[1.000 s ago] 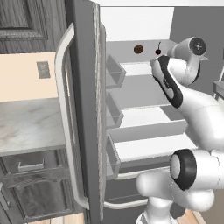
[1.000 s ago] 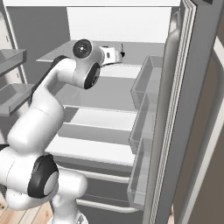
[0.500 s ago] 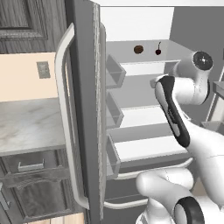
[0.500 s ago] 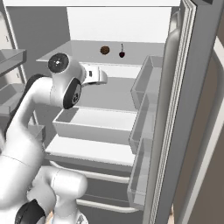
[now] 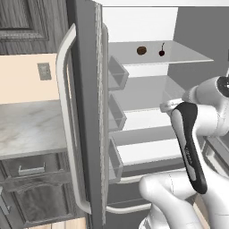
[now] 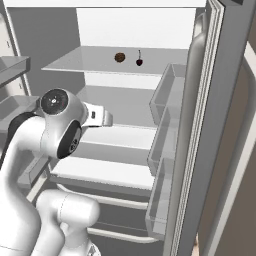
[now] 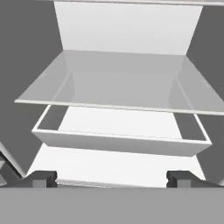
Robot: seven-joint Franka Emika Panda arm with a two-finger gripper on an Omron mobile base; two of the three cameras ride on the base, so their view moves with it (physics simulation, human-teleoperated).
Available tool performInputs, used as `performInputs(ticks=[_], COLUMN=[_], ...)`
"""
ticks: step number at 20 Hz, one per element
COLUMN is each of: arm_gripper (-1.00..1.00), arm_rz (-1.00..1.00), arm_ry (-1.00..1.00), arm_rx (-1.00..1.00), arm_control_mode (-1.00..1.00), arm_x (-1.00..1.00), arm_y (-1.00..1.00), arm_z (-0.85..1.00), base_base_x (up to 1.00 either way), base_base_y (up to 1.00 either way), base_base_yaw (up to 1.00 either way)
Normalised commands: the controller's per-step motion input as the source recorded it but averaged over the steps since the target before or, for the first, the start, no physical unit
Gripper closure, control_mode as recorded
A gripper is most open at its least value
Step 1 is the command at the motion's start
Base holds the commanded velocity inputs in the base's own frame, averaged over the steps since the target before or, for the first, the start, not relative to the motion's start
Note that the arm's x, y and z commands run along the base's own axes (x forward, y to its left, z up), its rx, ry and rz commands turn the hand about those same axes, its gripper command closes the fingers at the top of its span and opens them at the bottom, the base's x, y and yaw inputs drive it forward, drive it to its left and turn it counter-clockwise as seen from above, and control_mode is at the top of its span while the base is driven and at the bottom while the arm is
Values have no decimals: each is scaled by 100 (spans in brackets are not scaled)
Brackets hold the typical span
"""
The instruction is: Move the walnut and cherry from the second highest shelf to the top shelf to make space. Then, place the pitcher from the counter on the cleared second highest shelf.
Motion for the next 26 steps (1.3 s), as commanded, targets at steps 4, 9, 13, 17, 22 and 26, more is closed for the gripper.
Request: performInputs(ticks=[4, 9, 13, 17, 22, 26], arm_gripper=[-100, -100, -100, -100, -100, -100], arm_rz=[0, 0, 0, 0, 0, 0], arm_ry=[2, 0, 0, 0, 0, 0], arm_rx=[0, 0, 0, 0, 0, 0], arm_control_mode=[-100, -100, 100, 100, 100, 100], arm_x=[-3, 0, 0, 0, 0, 0], arm_y=[21, 0, 0, 0, 0, 0], arm_z=[0, 0, 0, 0, 0, 0], base_base_x=[0, 0, 0, -17, -68, -61], base_base_y=[0, 0, 0, 0, -16, -22], base_base_yaw=[0, 0, 0, 0, 5, 23])
